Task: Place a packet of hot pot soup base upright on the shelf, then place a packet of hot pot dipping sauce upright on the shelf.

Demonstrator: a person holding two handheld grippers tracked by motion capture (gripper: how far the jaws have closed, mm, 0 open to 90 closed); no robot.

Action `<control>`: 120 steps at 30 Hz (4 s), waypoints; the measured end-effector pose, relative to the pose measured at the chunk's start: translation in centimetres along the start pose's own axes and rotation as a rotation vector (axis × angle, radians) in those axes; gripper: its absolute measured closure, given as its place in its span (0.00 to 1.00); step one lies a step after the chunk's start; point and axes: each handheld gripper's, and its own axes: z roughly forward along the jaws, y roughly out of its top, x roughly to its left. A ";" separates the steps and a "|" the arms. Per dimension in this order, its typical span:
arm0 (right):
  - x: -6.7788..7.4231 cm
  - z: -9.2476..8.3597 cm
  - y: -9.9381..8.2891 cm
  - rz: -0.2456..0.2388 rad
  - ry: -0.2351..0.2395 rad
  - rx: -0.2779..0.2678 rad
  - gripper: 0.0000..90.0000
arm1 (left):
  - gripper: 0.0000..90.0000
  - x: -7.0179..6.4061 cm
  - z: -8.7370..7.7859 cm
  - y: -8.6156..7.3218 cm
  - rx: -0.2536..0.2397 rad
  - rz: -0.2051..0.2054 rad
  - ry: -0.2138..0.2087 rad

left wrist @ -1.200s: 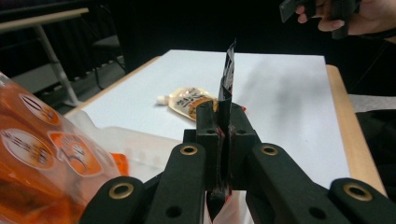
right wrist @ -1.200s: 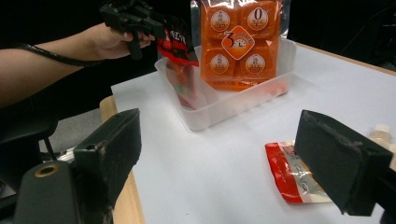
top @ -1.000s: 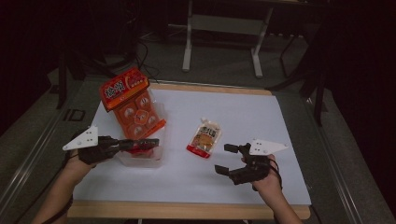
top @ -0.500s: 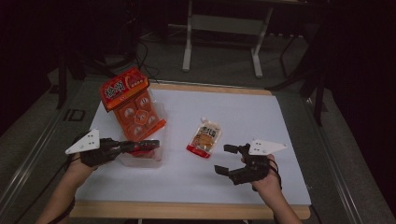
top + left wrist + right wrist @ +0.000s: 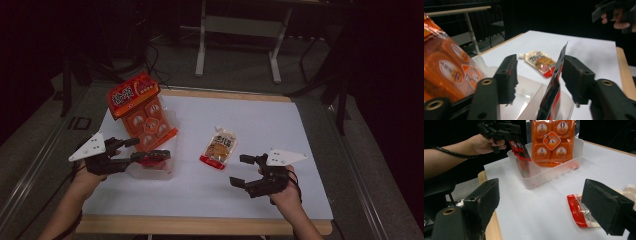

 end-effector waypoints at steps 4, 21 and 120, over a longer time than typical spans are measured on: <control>0.0 -0.1 0.1 0.001 -0.001 -0.001 0.17 | 0.31 -0.4 0.4 0.6 0.002 -0.027 0.007; -0.7 -0.4 0.3 -0.020 -0.032 0.012 0.19 | 0.02 -4.0 2.2 3.1 0.012 -0.053 0.035; -16.4 9.4 -2.4 0.176 -0.433 0.252 0.48 | 0.02 -14.6 7.4 0.4 0.047 -0.014 -0.230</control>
